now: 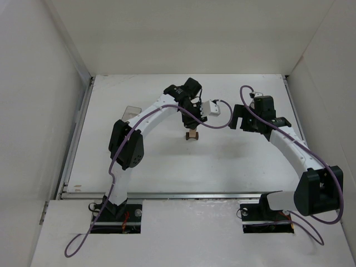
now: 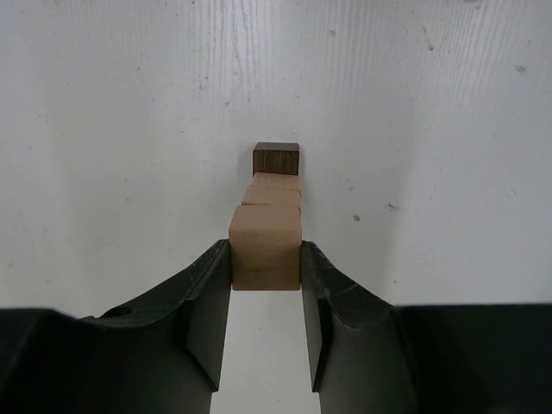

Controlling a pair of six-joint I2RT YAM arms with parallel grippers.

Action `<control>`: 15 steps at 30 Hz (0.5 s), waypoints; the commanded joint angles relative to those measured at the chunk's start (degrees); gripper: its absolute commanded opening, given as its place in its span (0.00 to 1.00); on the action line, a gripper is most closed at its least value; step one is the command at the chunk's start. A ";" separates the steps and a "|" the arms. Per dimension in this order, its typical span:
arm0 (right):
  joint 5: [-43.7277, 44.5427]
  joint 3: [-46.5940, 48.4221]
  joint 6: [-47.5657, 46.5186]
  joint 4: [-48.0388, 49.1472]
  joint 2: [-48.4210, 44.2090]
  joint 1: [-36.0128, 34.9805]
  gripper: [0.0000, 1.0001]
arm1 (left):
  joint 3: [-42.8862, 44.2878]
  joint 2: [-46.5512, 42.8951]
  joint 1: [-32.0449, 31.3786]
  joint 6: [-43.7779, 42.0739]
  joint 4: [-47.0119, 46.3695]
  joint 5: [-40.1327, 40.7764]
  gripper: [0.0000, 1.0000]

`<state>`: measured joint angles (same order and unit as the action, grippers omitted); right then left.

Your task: Build the wood block tower

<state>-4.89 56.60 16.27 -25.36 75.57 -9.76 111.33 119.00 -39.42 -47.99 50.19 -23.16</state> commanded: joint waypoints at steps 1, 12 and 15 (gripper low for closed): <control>1.02 1.23 -0.19 0.40 -1.57 0.35 1.00 | -1.11 -2.90 -0.31 -1.23 0.34 -1.63 0.00; 1.02 1.23 -0.19 0.40 -1.57 0.35 1.00 | -1.11 -2.90 -0.31 -1.23 0.34 -0.58 0.07; 1.02 1.23 -0.19 0.40 -1.57 0.35 1.00 | -1.11 -2.90 -0.31 -0.62 0.34 -0.05 0.12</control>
<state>-4.84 56.60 16.27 -25.36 75.57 -9.76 111.13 118.91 -39.42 -47.99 49.89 -23.27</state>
